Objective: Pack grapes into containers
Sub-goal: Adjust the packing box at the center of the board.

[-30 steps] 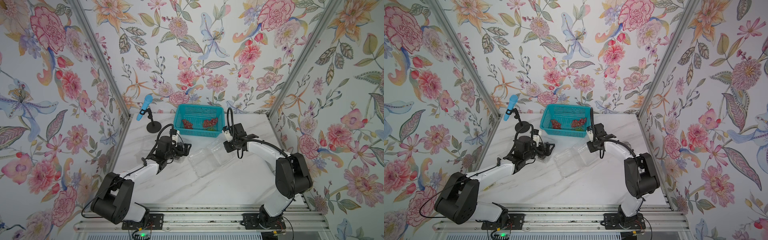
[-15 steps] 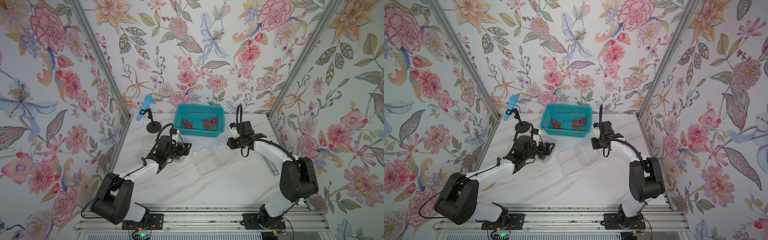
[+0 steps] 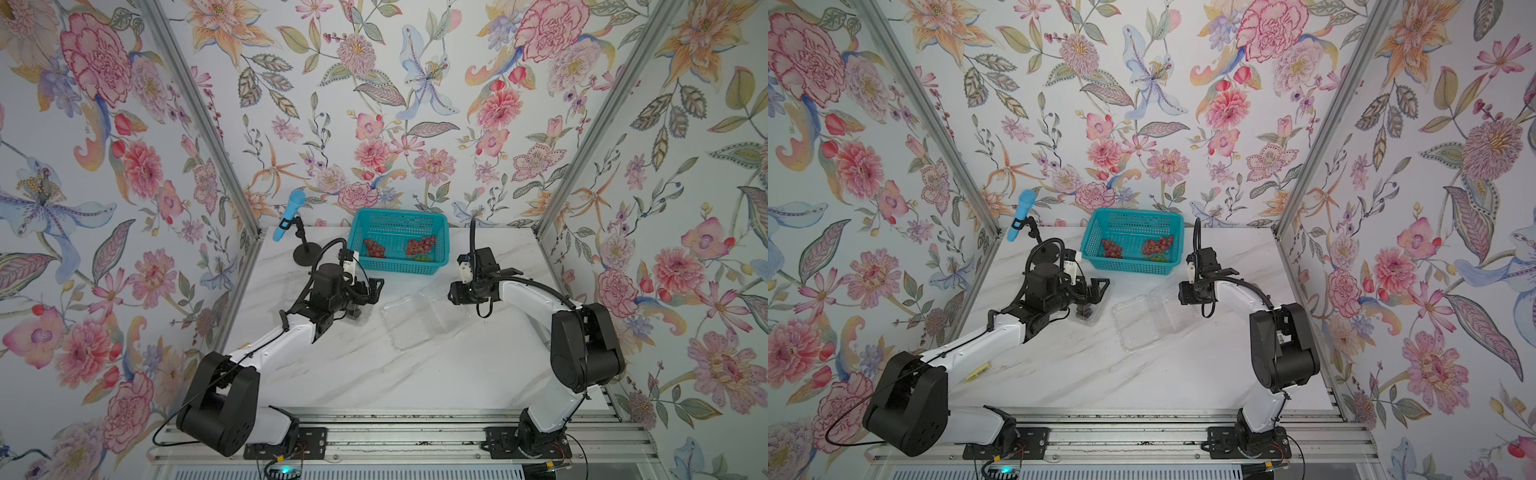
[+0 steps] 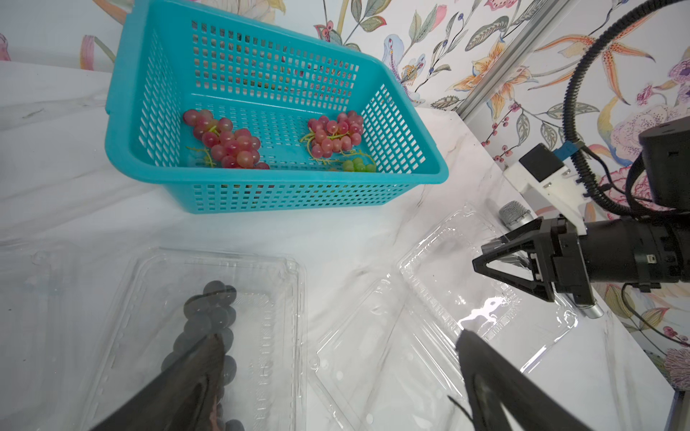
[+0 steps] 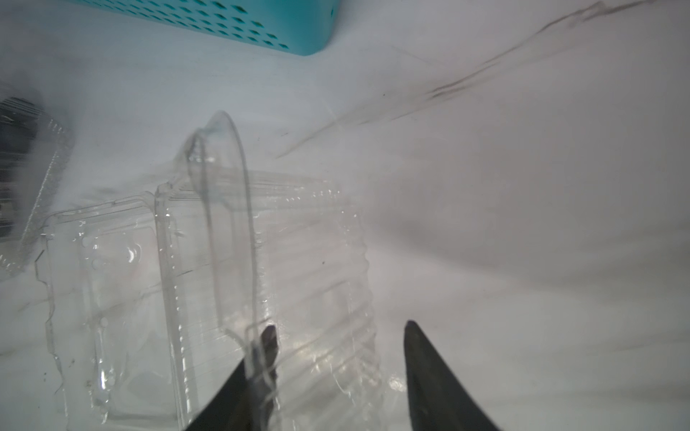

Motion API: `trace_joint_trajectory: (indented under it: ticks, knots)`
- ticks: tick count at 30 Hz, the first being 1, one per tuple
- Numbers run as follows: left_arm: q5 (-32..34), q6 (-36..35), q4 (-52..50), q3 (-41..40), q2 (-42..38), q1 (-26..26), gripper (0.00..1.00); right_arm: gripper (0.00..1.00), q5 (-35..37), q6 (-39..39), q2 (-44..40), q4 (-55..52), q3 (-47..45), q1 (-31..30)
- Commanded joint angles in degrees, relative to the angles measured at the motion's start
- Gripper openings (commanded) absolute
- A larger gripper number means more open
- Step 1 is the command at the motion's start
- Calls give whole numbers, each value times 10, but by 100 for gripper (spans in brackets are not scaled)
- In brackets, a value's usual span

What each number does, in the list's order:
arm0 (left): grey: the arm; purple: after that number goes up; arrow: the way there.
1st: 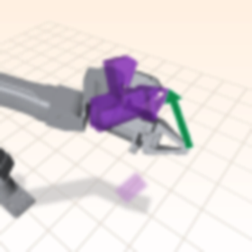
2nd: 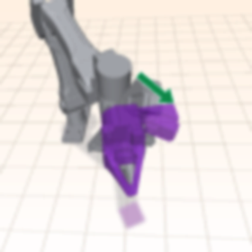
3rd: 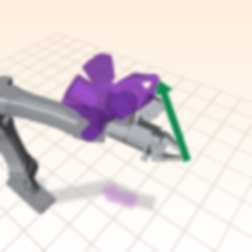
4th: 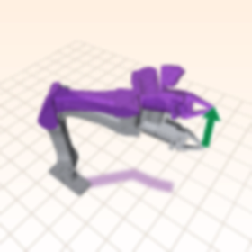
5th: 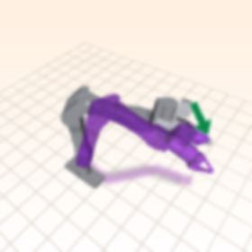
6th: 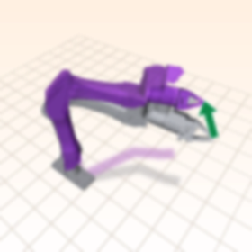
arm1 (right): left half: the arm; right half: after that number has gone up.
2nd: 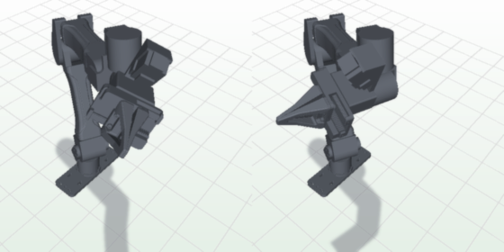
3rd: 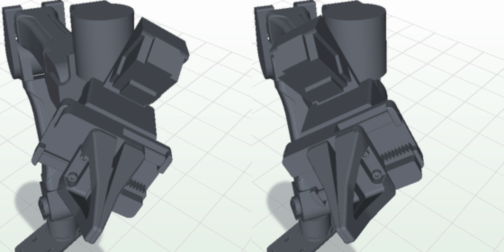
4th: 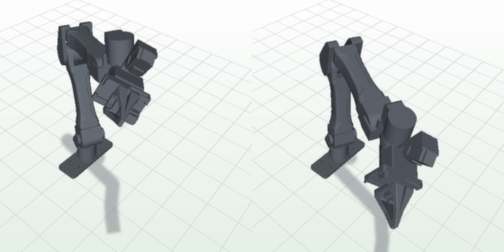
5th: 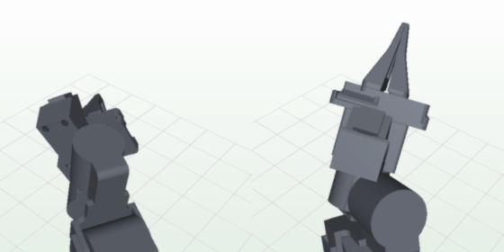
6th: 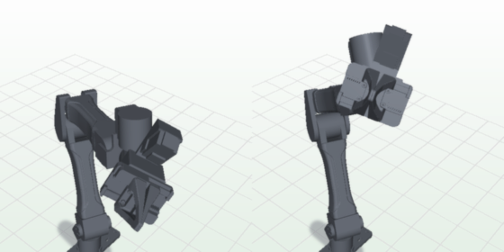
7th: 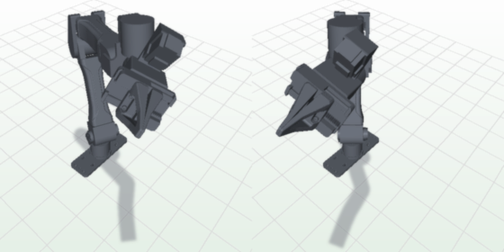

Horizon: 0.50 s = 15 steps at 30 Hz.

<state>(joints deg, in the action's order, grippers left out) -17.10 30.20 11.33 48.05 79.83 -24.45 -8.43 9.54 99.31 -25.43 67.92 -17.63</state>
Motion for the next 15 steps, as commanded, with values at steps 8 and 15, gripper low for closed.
trace_joint_trajectory:
  ticks: [8,15]
  knots:
    - [20,11,-55,90,30,-5,100,86,47,9,-13,-61,120,-17]
    - [14,16,-82,155,74,-4,100,100,75,30,48,-60,209,-21]
